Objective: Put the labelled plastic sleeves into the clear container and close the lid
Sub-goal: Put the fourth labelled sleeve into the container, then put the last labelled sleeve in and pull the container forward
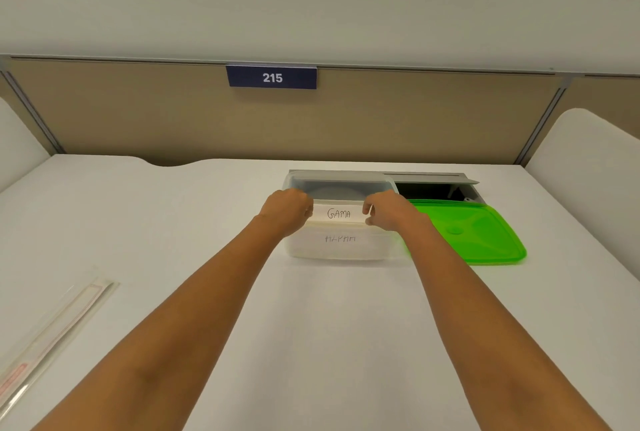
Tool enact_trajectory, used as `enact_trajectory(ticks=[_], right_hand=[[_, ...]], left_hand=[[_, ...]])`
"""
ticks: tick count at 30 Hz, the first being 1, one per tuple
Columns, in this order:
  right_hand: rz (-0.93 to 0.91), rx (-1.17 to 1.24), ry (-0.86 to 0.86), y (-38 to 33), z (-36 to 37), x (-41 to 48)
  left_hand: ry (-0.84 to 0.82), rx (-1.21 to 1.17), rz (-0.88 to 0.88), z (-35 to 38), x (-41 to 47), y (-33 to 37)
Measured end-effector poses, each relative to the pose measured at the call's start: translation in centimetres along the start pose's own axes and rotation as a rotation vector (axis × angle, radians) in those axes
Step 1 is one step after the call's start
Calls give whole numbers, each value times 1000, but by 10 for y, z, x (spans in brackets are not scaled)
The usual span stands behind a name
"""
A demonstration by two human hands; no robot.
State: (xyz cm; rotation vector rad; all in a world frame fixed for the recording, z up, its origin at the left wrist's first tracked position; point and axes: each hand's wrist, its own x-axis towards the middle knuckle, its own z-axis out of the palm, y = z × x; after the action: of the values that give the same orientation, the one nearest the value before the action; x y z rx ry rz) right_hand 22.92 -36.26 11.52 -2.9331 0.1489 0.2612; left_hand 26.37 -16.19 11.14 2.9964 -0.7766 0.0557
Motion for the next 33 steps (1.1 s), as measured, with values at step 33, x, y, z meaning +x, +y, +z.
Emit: enact_trajectory(ticks=[33], right_hand=[[-211, 834, 49, -370, 173, -74]], left_hand=[[198, -605, -846, 52, -279, -253]])
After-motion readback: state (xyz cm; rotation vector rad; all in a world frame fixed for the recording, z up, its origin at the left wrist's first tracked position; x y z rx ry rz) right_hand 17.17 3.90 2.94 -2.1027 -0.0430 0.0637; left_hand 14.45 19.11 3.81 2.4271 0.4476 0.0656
